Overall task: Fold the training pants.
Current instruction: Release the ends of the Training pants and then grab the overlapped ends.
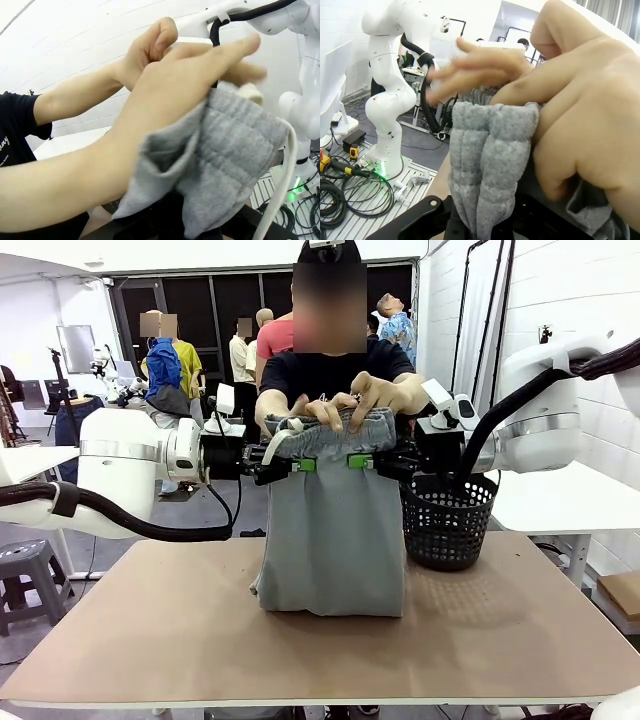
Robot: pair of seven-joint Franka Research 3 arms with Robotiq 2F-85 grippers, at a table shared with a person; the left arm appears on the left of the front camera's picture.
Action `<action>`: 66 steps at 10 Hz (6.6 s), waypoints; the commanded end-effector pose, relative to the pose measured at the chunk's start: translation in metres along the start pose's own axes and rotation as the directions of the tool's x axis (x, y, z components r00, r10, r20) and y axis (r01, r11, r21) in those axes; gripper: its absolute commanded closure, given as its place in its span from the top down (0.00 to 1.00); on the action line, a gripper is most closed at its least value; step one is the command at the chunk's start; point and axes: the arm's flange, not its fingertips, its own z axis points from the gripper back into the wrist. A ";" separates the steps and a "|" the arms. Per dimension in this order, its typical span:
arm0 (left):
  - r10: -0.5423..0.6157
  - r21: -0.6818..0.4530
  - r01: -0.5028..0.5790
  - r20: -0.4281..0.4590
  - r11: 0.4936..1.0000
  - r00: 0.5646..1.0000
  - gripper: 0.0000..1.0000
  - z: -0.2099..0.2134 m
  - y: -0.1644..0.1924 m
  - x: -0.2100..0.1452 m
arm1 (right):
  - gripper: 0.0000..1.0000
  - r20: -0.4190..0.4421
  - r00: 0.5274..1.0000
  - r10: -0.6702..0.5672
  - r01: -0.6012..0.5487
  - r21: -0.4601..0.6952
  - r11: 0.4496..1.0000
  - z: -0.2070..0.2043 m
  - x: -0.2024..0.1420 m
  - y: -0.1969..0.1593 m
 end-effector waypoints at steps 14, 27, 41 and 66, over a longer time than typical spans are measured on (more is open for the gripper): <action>0.006 0.013 -0.006 0.015 1.000 1.000 0.00 0.001 -0.003 0.003 | 0.00 0.016 1.000 -0.002 0.002 -0.005 1.000 -0.002 0.001 0.001; 0.006 0.013 -0.006 0.015 1.000 1.000 0.00 0.001 -0.003 0.003 | 0.00 0.016 1.000 -0.002 0.002 -0.005 1.000 -0.002 0.001 0.001; 0.040 0.015 -0.040 0.034 0.999 0.999 1.00 0.004 0.001 -0.001 | 1.00 0.039 0.998 -0.049 0.051 -0.034 0.998 0.004 0.003 -0.004; 0.045 0.135 -0.039 -0.045 0.990 0.998 1.00 0.059 -0.016 -0.014 | 1.00 -0.092 0.975 -0.203 0.165 -0.312 0.936 0.059 -0.014 0.049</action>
